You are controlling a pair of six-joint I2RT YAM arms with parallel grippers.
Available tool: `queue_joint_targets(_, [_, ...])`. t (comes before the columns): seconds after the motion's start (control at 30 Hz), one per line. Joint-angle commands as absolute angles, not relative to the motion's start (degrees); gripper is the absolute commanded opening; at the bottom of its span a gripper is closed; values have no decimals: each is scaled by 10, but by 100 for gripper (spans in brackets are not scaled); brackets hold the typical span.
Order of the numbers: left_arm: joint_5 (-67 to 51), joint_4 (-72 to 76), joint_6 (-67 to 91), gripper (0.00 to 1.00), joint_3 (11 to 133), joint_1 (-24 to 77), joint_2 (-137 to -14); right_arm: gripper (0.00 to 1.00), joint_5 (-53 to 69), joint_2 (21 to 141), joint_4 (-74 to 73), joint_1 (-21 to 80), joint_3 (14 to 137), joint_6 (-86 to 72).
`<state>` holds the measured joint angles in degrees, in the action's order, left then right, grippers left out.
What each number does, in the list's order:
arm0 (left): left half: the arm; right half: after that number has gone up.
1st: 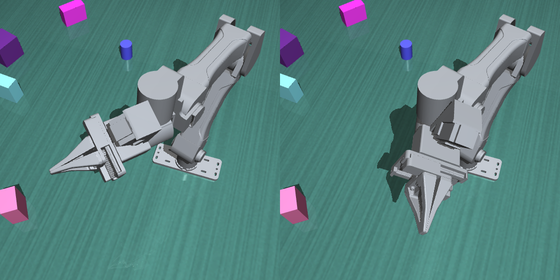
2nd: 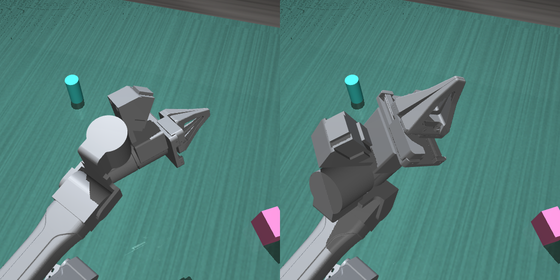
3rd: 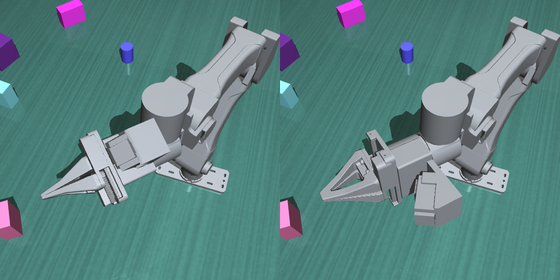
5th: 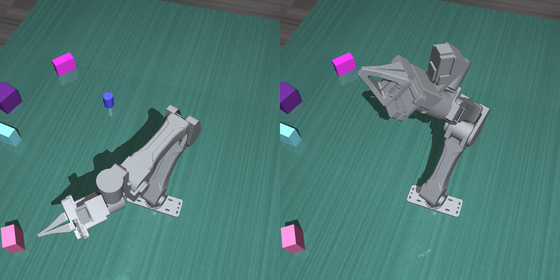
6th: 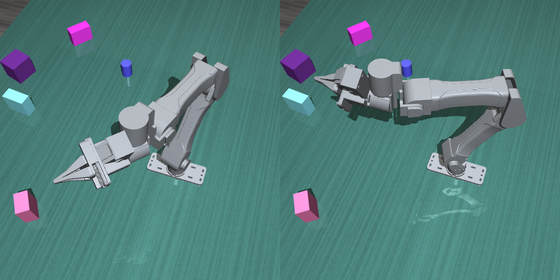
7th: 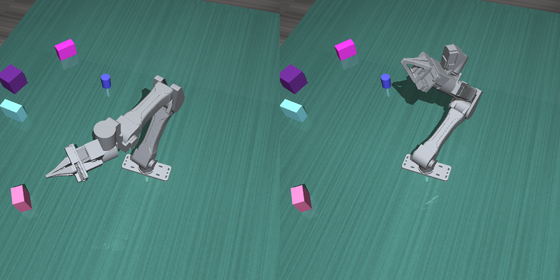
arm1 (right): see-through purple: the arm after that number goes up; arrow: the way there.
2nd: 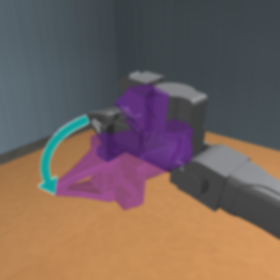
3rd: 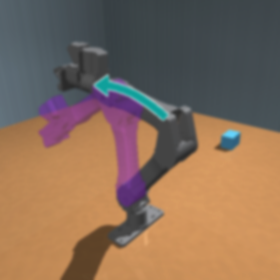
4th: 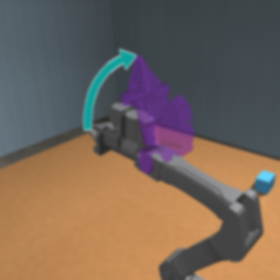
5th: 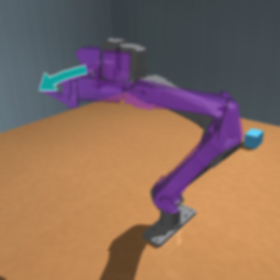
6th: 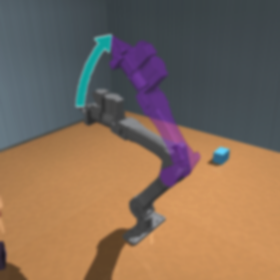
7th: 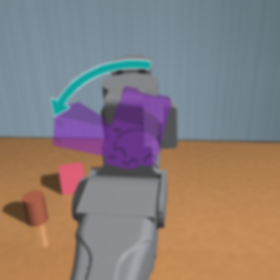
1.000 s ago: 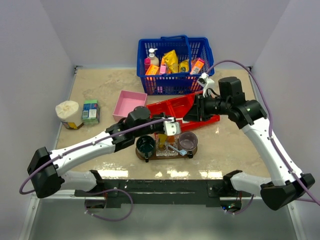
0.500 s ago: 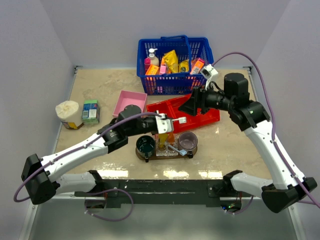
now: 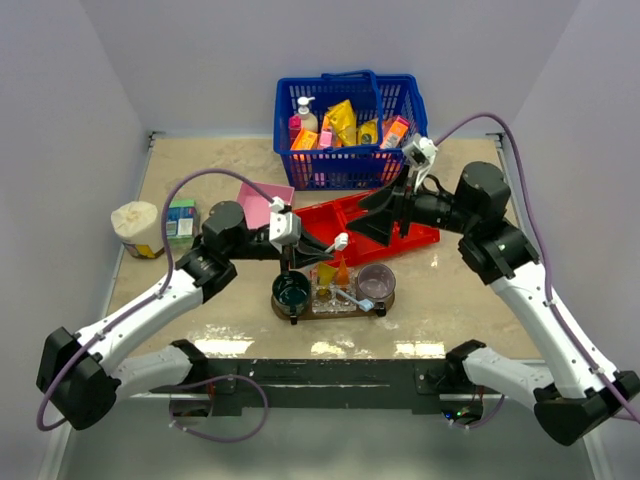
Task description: Prepare toiletry sets of a toothbrush and toothpaste on the tray
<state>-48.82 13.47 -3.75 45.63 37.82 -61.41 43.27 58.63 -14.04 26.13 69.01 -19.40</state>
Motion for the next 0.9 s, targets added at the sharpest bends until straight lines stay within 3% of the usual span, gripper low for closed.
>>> queue_joint_targets(0.0, [-631,271,110,0,451,347,-648,76,459,583,-100,304,687,-173])
queue_joint_targets(0.23, [-638,284,125,0,445,332,-654,75,428,603,-134,347,690,-142])
queue_joint_targets(0.4, [-641,285,130,0,446,330,-665,70,404,606,-138,366,682,-128])
queue_joint_targets(0.73, [-624,285,129,0,445,329,-666,41,398,617,-122,381,675,-121])
queue_joint_targets(0.87, [-621,304,147,0,440,329,-667,36,395,618,-123,385,671,-120])
